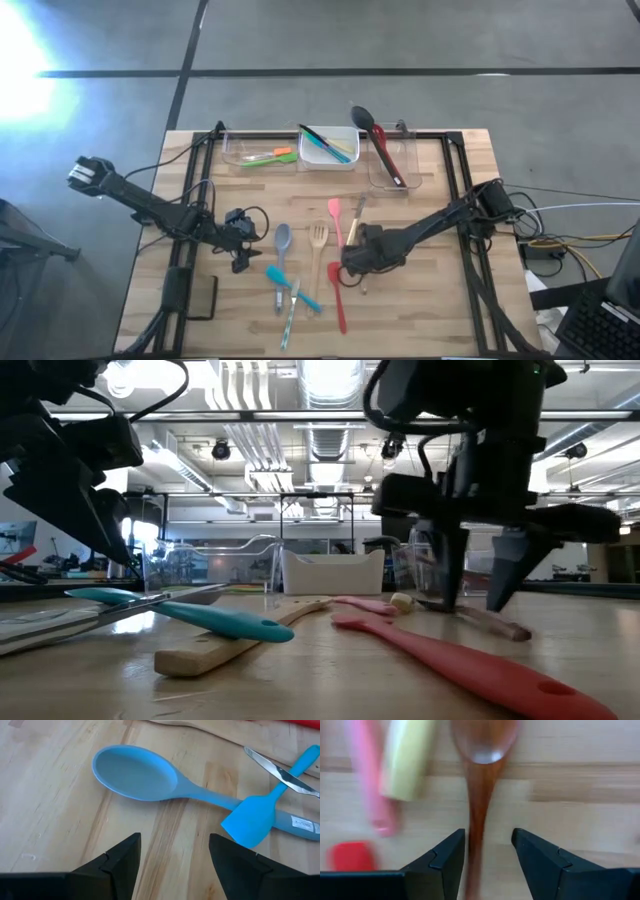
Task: Pick & Place Kitchen Items
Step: Put the brown ladle into the right transparent bin
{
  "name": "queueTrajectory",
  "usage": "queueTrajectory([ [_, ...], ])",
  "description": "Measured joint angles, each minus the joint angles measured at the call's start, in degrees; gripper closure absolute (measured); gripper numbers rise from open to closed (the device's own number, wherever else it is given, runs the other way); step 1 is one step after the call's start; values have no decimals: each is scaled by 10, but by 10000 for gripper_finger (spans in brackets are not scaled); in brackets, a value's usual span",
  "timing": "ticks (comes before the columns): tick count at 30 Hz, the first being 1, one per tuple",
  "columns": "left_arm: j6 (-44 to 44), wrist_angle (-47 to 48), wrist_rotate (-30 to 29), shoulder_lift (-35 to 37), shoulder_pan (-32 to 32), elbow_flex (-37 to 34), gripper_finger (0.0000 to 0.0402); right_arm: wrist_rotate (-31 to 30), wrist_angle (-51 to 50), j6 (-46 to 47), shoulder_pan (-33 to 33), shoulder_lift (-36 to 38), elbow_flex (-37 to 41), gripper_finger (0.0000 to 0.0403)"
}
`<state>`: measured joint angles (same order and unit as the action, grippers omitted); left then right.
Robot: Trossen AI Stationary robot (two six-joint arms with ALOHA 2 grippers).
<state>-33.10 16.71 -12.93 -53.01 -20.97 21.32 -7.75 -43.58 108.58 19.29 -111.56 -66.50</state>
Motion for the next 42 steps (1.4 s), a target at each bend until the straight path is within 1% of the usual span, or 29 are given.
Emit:
queueTrajectory([
  [2,0,1,0,0,0,0,165,5,-41,1,2,6,0,233],
  [4,-1,2,0,0,0,0,165,1,-59,1,6,15,1,236],
  [9,-1,2,0,0,0,0,165,-29,-71,-5,15,39,7,236],
  [15,-4,3,0,0,0,0,165,-30,-74,-30,17,43,6,236],
  [20,-4,2,0,0,0,0,165,-30,-71,-42,19,43,8,236],
  [22,-4,2,0,0,0,0,165,-19,-65,-53,19,44,11,236],
  [28,-3,4,0,0,0,0,165,-7,-10,-91,35,48,38,236],
  [32,-3,5,0,0,0,0,165,-4,6,-99,53,49,53,238],
  [34,-3,6,0,0,0,0,165,-3,9,-96,57,49,60,247],
  [37,-3,6,0,0,0,0,165,0,13,-88,59,49,69,276],
  [39,-3,6,0,0,0,0,165,1,18,-87,59,50,77,305],
  [42,-3,6,0,0,0,0,165,0,22,-80,60,50,85,363],
])
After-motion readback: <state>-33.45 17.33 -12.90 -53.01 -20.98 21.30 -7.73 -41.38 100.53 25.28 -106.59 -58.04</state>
